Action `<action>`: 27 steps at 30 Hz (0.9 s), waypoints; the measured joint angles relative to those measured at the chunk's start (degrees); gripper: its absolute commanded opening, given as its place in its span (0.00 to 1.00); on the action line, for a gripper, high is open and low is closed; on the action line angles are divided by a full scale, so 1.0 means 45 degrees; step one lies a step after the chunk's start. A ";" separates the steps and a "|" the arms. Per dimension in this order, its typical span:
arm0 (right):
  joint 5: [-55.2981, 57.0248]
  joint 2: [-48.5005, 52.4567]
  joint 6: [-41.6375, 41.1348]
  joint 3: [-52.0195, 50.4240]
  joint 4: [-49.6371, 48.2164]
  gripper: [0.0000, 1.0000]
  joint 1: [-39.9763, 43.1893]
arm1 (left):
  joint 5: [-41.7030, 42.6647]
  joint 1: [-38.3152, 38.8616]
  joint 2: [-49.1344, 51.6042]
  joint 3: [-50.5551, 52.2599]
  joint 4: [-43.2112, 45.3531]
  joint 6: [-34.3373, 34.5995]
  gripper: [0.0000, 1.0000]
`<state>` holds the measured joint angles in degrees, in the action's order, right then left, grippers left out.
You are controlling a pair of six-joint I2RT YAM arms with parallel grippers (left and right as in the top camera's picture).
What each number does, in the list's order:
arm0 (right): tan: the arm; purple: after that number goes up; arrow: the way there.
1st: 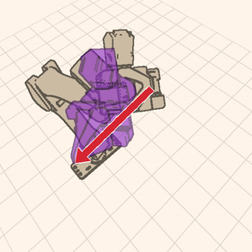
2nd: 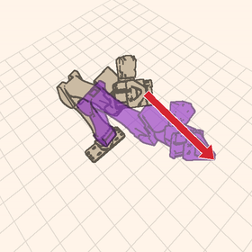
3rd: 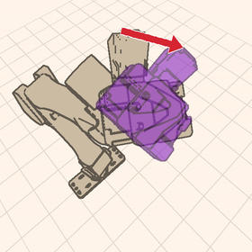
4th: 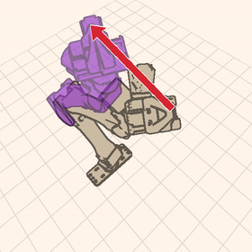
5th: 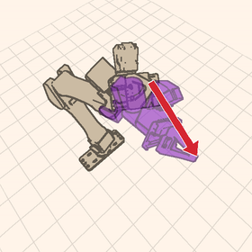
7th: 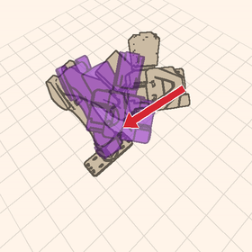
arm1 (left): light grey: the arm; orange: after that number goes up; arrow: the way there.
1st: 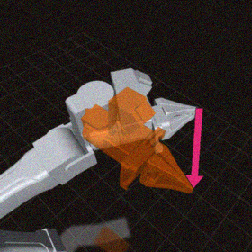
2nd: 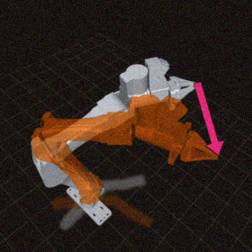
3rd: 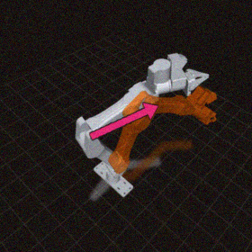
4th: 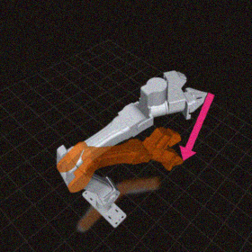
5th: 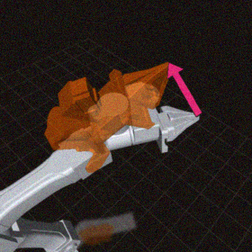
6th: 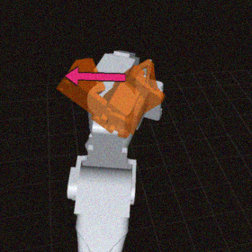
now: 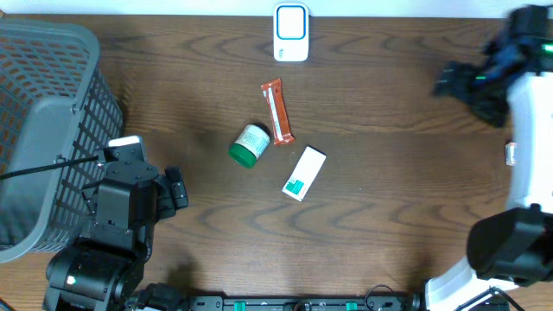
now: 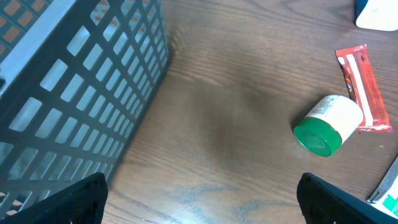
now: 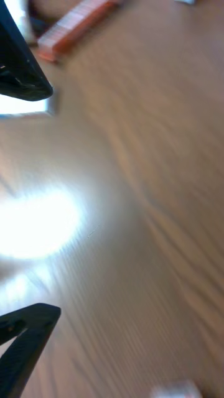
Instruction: Scan the item barcode
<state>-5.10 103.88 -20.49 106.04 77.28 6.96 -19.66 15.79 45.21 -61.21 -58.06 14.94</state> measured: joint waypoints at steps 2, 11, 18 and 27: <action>-0.0087 0.0000 -0.0869 -0.0005 0.0491 0.99 -0.1336 | 0.0005 0.0000 0.0000 0.0000 0.0000 0.0000 0.98; -0.0049 0.0000 -0.6154 -0.1229 0.0107 0.99 -0.7057 | 0.0000 0.0000 0.0000 0.0000 0.0000 -0.0005 0.98; 0.0131 0.0005 -0.9884 -0.3701 -0.0967 0.99 -0.8927 | 0.0000 0.0000 0.0000 0.0000 0.0000 -0.0005 0.98; -0.0316 0.0087 -1.2031 -0.6499 -0.4959 0.99 -1.0127 | 0.0000 0.0000 0.0000 0.0000 0.0005 0.0000 0.98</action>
<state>-6.52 104.27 -74.63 76.79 54.96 -38.61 -19.66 15.79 45.21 -61.21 -58.04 14.94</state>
